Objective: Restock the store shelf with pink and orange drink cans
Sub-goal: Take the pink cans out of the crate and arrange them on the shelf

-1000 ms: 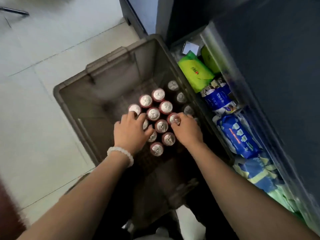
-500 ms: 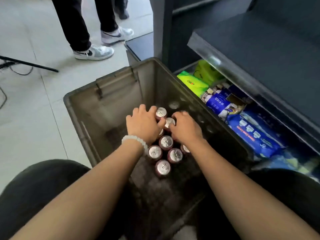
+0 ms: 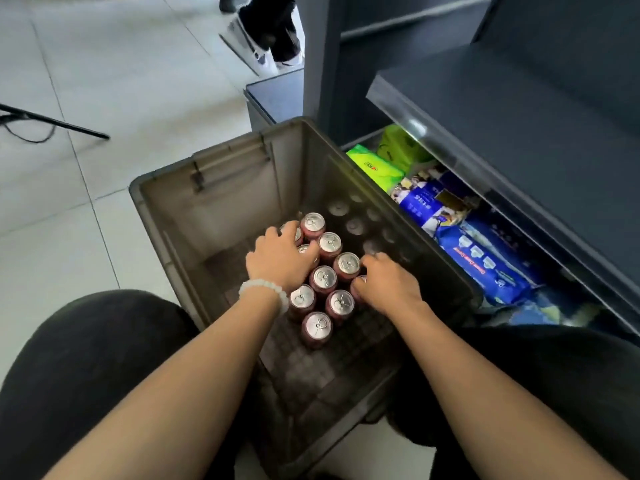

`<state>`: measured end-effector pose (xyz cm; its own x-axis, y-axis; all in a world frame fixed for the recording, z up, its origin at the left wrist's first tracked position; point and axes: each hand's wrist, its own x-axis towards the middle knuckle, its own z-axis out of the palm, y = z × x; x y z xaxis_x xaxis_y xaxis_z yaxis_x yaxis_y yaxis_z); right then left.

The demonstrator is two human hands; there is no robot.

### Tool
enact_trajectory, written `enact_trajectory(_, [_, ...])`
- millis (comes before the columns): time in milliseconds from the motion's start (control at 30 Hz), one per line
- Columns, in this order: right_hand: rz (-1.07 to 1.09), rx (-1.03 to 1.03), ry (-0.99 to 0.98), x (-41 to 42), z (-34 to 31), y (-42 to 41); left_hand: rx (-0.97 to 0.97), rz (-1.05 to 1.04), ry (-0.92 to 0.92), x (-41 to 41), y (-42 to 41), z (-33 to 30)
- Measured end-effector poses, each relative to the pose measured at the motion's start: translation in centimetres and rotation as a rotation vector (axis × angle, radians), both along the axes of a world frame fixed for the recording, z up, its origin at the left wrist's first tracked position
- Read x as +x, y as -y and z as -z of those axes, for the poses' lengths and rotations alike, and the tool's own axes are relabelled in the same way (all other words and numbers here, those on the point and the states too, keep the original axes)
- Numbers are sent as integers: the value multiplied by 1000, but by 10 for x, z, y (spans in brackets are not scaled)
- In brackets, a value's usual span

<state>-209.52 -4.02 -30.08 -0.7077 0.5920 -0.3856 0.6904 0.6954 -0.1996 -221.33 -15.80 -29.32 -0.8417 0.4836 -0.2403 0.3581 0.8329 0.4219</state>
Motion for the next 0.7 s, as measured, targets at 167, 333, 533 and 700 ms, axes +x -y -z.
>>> enact_trajectory(167, [-16,-60,98,-13,37,-16,-124,14,42,-3,0,40])
enact_trajectory(333, [-200,-99,168,-29,62,-27,-288,61,49,7,15,75])
enact_trajectory(533, [-424,-92,239,-33,86,-32,-265,15,57,44,14,93])
enact_trajectory(700, [-503,-113,232,-24,115,-24,-345,-56,106,75,36,122])
